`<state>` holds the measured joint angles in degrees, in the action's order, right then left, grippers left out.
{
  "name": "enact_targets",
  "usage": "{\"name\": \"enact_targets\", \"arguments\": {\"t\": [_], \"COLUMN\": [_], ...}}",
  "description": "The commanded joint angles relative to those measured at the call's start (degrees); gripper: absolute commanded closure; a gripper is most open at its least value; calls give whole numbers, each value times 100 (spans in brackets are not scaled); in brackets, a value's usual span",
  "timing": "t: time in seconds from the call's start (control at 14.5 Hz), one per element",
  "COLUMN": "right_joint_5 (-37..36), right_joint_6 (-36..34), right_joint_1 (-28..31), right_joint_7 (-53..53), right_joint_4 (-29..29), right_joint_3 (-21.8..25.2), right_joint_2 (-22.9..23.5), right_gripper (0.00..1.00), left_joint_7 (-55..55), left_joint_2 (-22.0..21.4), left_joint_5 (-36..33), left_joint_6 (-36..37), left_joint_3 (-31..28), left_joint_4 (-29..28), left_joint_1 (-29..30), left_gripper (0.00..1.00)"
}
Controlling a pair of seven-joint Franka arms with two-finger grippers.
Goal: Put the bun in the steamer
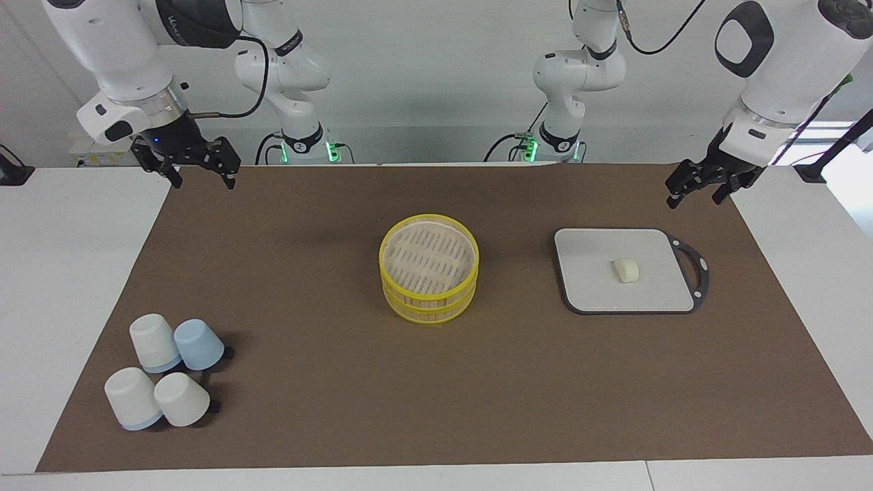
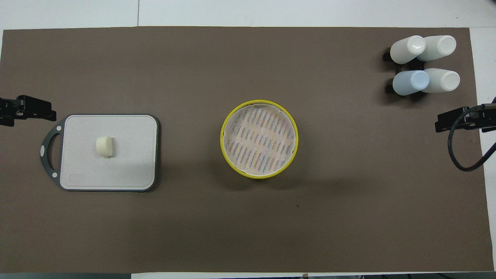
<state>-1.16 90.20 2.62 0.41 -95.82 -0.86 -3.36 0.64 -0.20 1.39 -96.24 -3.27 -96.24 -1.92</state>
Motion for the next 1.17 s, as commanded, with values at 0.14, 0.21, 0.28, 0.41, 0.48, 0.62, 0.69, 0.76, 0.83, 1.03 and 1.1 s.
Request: {"name": "enact_targets", "arguments": {"t": [0.14,0.21,0.28,0.41,0.48,0.62,0.69,0.76,0.83,1.03,1.1], "right_joint_5": [142,169,178,186,186,195,204,221,283,283,248], "right_joint_6": [296,366,410,585,639,796,910,973,999,1209,1237], "right_joint_1": [20,-93,-356,-769,-1076,-1525,-1701,-1894,-2105,-2738,-2853], "right_joint_7": [99,213,440,1099,1302,1898,2128,2417,2707,3630,3807], "right_joint_4": [-156,-156,-156,-138,-138,-42,80,273,527,1126,1249], "right_joint_3": [-133,-194,-204,-213,-204,-213,-213,-213,-213,-204,-195], "right_joint_2": [-130,-112,-69,89,168,458,616,861,1116,1785,1978], "right_gripper": [0,0,0,0,0,0,0,0,0,0,0], "left_joint_7": [15,24,24,76,59,59,59,59,67,68,76], "left_joint_2": [-464,-455,-446,-367,-271,-209,-191,-148,-60,151,221], "left_joint_5": [2,2,2,2,2,2,2,2,2,2,-7], "left_joint_6": [-930,-1123,-1368,-1581,-1677,-2081,-2335,-2572,-2801,-3014,-3023], "left_joint_3": [-25,-25,-25,-25,-16,-16,-16,-16,-16,-16,-16], "left_joint_4": [-1150,-1343,-1554,-1784,-1863,-2152,-2371,-2591,-2767,-2857,-2857], "left_joint_1": [139,140,140,131,131,113,96,61,34,-88,-98], "left_gripper": [0,0,0,0,0,0,0,0,0,0,0]}}
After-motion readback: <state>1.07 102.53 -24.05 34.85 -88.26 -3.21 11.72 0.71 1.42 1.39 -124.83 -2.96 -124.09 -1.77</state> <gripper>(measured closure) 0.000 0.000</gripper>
